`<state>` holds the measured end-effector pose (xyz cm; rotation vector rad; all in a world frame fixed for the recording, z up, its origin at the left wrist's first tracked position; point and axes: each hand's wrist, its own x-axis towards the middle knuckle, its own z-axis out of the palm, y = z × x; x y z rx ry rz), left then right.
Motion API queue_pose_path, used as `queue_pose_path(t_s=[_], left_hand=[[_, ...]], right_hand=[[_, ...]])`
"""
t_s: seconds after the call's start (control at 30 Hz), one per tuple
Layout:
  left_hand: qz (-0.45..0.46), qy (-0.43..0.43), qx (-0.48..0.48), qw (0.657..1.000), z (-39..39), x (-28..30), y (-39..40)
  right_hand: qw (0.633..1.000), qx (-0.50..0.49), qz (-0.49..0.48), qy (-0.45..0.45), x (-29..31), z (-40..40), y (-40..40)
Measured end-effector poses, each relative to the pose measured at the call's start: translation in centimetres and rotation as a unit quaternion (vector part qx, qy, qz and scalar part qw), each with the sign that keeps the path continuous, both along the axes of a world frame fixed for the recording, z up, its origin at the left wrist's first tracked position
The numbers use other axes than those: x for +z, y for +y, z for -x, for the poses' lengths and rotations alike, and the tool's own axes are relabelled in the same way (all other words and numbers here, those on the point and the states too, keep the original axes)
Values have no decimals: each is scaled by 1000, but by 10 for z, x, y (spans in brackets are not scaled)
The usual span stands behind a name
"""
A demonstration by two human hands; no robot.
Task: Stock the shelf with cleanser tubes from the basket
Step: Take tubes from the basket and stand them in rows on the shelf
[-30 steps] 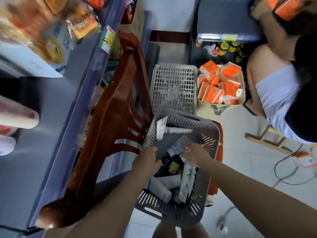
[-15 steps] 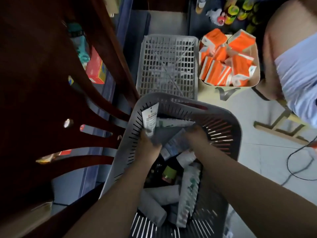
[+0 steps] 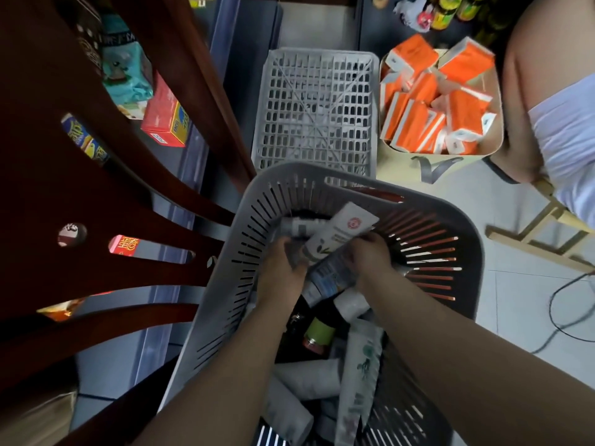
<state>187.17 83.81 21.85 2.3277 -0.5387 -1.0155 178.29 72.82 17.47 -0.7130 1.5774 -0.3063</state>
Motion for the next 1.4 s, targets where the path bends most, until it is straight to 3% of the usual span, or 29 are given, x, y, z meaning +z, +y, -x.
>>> queue_pose_path(t_s=[0.1,0.37,0.5,0.57,0.63,0.73,0.83,1.07,1.27,1.4], left_hand=[[-11,40,-35,999,-3,-3,-11],[26,72,-108,991,-5,-10,-21],[61,181,-22,981,-15,-1,-18],[74,193,38,978,-22,5,-18],[59,126,11,990,-26,6,-19],[23,-10,-142,990,-24,6,-25],[17,-103,-246,964,-22,1,-35],[-43,-250,-357,899,-17,-15,-44],[-91,-183,-375,904,-5,-22,-39],[-64,-33,-275,959,-3,-9,-26]], right_hand=[[999,-34,-21,-5,16,2,-2],[990,-16,-62,-128,46,1,23],[988,-40,-33,-145,56,4,36],[984,-66,-38,-158,59,6,45],[982,-88,-52,-160,62,8,52],[980,-141,-41,-135,63,15,59],[973,-199,-36,-115,63,24,63],[982,-165,-10,-94,59,35,70],[981,-173,10,-92,60,39,75],[987,-127,22,-99,70,36,76]])
